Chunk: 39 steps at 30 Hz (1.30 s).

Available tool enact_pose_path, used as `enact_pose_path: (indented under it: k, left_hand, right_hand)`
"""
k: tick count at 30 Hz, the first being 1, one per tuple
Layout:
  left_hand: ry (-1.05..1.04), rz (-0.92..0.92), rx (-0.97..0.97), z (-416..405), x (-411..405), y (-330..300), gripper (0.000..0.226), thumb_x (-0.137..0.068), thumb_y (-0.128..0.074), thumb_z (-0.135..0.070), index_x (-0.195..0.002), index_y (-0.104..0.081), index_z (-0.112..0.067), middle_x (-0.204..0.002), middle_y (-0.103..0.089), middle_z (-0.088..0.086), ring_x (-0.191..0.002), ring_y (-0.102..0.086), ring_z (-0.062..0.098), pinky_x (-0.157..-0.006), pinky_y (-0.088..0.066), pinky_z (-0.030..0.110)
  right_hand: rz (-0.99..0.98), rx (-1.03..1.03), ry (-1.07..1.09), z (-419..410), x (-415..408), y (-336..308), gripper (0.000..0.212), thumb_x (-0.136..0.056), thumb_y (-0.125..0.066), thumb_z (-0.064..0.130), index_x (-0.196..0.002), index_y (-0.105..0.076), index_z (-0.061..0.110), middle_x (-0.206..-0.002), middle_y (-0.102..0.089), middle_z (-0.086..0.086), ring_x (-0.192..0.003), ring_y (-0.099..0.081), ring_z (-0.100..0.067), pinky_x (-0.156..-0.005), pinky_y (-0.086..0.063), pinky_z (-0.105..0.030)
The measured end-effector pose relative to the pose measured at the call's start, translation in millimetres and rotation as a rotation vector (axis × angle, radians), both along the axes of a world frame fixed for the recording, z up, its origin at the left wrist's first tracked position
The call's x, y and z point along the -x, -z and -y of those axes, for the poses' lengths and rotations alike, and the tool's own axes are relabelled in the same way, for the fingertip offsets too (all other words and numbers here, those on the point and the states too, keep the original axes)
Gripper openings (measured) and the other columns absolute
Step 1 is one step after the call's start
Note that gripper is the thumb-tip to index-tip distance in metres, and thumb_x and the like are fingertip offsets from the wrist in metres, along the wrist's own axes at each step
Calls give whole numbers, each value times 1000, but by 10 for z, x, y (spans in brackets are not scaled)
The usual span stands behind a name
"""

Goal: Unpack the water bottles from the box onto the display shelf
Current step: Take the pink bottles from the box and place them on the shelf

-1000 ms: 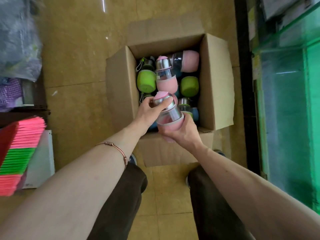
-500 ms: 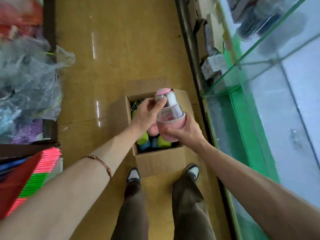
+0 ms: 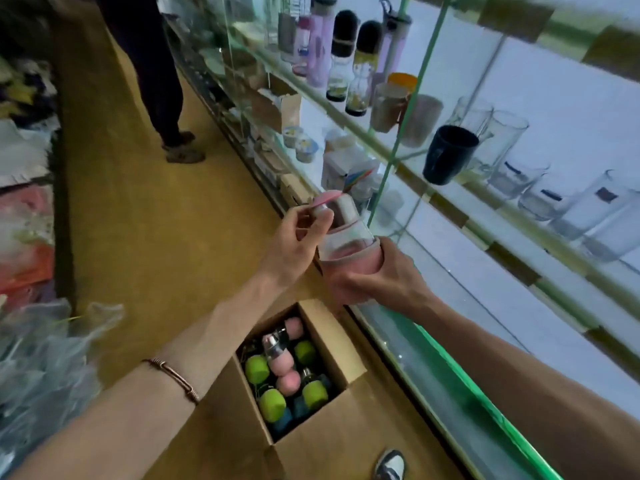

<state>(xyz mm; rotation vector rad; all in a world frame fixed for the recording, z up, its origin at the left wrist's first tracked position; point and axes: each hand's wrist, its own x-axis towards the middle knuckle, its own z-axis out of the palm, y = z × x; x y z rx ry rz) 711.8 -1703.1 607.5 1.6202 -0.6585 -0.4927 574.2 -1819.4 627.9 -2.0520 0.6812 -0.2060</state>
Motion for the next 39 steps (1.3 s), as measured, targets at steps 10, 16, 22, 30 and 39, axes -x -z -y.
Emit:
enact_pose_path:
  k: [10, 16, 22, 30, 39]
  left_hand:
    - [164, 115, 201, 646, 199, -1232, 69, -77, -62, -64, -127, -44, -20, -114, -62, 0, -100, -64, 13, -78, -51, 20]
    - [194, 201, 283, 853, 379, -1755, 50, -90, -58, -44, -128, -34, -22, -103, -62, -5, -89, -65, 6, -75, -52, 17]
    - [219, 263, 299, 1110, 327, -2175, 69, -74, -58, -66, -127, -46, -24, -124, -52, 0, -112, -53, 10, -96, -47, 34]
    - [289, 256, 396, 1693, 354, -2730, 50, -87, -61, -47, -125, -49, -18, -114, -61, -2, -96, -62, 5, -85, -56, 36]
    - [473, 177, 426, 2603, 164, -3076, 51, -83, -71, -34, -128, -51, -17, -121, -58, 4, -109, -62, 21, -79, -59, 39]
  right_hand:
    - [198, 166, 162, 301, 271, -1161, 71, -57, -84, 46, -113, -50, 17, -99, -60, 5, -87, -59, -7, -62, -50, -19]
    - [182, 325, 242, 494, 472, -1732, 62, -67, -81, 43, -113, -47, 20, -98, -55, 7, -88, -55, -10, -62, -47, -17]
    - [160, 402, 274, 661, 584, -2204, 41, -67, -80, 42, -97, -57, 27, -91, -62, 8, -85, -61, -8, -64, -52, -21]
    - [161, 462, 343, 1082, 612, -2835, 51, -64, -78, 47, -99, -48, 26, -90, -55, 11, -78, -52, 4, -58, -43, -18]
    - [149, 519, 377, 2055, 470, -3163, 60, -68, -79, 45, -111, -44, 22, -90, -52, 13, -78, -49, 4, -59, -44, -17]
